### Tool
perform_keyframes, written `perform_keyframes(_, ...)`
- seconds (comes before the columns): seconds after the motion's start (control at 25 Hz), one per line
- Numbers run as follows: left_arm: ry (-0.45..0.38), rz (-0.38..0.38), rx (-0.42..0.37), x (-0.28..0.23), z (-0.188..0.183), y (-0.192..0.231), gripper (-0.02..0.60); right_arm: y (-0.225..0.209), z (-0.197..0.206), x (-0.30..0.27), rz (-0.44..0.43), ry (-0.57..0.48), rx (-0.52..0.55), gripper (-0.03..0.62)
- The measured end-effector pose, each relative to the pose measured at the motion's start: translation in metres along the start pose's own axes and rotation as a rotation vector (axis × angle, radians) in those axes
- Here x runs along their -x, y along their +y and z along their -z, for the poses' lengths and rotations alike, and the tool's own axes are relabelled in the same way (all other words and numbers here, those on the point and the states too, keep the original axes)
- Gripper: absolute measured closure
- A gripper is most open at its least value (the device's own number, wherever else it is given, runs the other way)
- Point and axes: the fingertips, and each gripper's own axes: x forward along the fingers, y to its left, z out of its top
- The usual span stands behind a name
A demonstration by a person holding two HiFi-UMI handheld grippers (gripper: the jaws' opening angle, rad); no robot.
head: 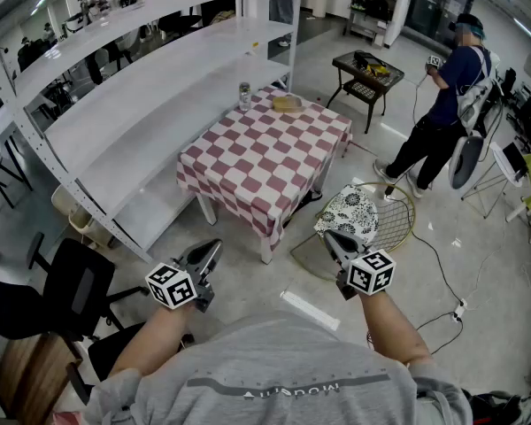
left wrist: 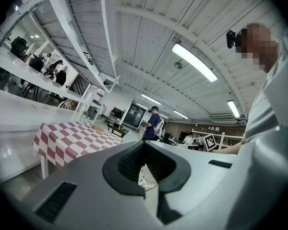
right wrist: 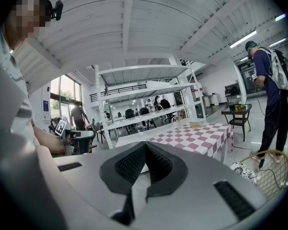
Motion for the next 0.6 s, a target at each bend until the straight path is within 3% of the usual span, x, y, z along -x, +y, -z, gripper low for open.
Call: perform_keyframes(0.6, -0.007, -0.011, -0.011, -0.018, -0.003, -0.012, 0.566, -0.019, -0.005, 0.007, -0.009, -0.014, -0.002, 0.569)
